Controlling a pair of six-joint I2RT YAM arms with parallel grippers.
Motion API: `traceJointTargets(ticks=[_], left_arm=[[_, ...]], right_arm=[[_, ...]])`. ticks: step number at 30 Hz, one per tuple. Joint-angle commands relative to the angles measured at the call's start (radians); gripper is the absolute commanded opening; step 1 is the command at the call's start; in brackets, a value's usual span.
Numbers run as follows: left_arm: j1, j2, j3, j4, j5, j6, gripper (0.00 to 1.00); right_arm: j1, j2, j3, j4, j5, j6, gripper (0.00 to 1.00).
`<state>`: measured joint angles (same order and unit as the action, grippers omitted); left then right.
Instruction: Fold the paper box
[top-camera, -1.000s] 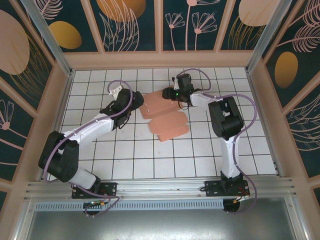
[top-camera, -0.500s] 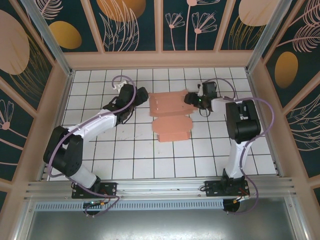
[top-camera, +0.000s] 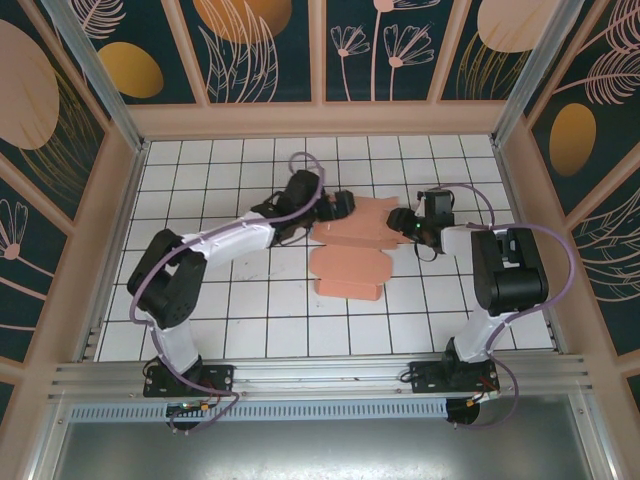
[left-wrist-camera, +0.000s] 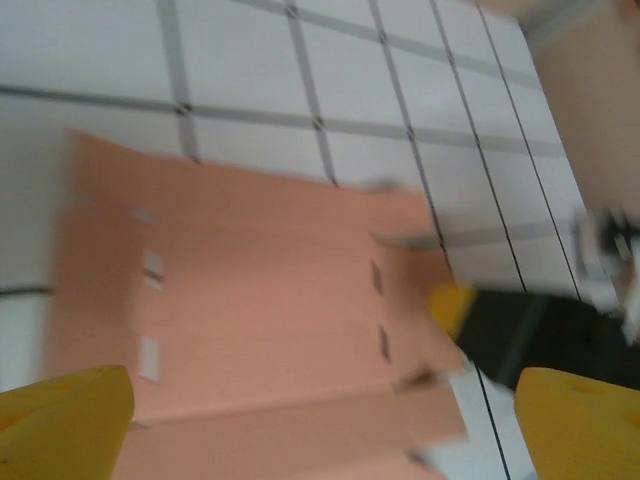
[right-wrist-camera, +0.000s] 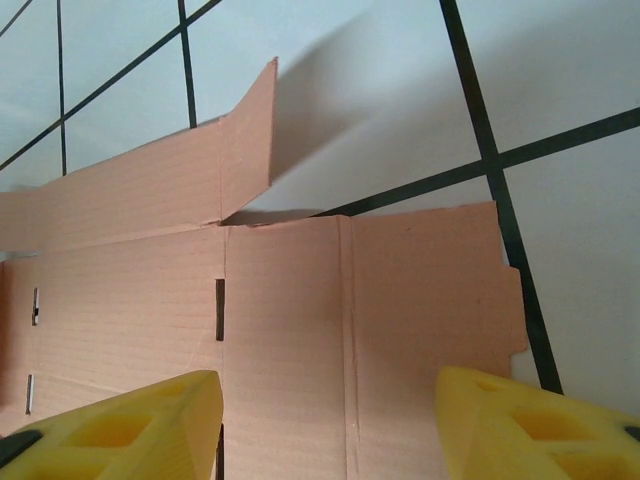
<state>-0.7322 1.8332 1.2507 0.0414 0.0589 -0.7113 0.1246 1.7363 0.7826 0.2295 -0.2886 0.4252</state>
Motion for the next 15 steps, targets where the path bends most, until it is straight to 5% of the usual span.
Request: traceJointTargets(ticks=[1, 8, 15], left_arm=[[-0.054, 0.034, -0.045, -0.044, 0.121, 0.111, 0.92], [-0.073, 0.037, -0.231, 0.1, 0.208, 0.017, 0.65], [-0.071, 0.078, -0.237, -0.014, 0.102, 0.054, 0.6]], right_arm=[[-0.013, -0.026, -0.001, -0.009, 0.004, 0.002, 0.59], [-0.014, -0.107, 0.011, 0.105, -0.076, -0.098, 0.72], [0.015, 0.017, 0.204, 0.033, -0.133, -0.201, 0.77]])
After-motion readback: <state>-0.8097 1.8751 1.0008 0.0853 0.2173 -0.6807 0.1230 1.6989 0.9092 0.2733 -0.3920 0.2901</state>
